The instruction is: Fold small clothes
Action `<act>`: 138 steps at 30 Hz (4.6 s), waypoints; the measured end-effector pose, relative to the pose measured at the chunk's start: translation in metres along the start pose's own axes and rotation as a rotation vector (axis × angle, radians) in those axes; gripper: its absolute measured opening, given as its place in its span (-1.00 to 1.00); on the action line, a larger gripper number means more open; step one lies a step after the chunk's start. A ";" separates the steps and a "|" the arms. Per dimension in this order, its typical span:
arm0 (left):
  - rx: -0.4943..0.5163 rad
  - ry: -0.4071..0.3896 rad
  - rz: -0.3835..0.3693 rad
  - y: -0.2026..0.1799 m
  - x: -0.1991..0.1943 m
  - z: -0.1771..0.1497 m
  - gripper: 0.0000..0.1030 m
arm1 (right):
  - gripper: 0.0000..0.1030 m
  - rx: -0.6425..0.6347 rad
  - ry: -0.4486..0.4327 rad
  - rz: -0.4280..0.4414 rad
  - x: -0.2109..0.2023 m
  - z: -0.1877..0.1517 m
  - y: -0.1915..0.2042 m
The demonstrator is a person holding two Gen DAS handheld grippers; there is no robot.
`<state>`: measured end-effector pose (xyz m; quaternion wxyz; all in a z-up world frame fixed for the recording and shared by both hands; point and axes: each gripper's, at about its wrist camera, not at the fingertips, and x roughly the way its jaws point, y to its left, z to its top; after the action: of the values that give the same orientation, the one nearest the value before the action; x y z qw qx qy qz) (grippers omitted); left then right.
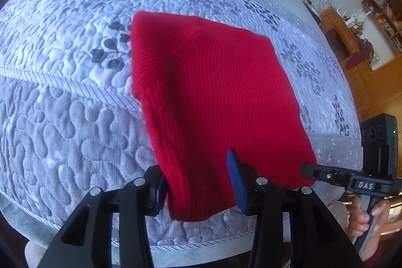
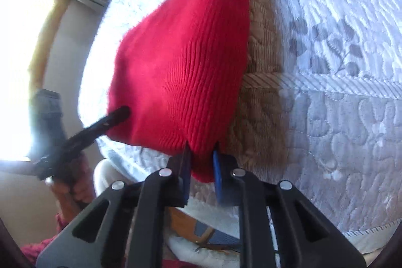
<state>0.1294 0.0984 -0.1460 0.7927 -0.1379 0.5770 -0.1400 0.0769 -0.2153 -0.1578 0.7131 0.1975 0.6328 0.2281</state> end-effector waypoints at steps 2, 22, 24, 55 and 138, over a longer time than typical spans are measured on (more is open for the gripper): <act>0.003 0.006 0.002 -0.002 0.003 -0.002 -0.16 | -0.76 0.007 -0.010 0.018 -0.008 0.000 -0.008; 0.134 -0.016 0.108 -0.001 -0.004 -0.004 0.18 | -0.40 -0.080 0.047 -0.119 0.022 0.007 0.006; 0.126 -0.052 0.103 0.006 -0.016 0.012 0.20 | -0.22 -0.100 0.028 -0.124 0.011 0.014 0.013; 0.242 0.080 0.002 0.002 0.122 0.191 -0.72 | -0.05 -0.096 0.037 -0.140 0.057 0.195 -0.015; -0.086 0.083 -0.241 0.059 0.061 0.084 0.36 | 0.15 -0.122 0.018 -0.116 0.027 0.102 0.004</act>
<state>0.2313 0.1342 -0.1964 0.7389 -0.2341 0.5941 -0.2152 0.1802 -0.1958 -0.1655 0.7301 0.1144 0.6346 0.2264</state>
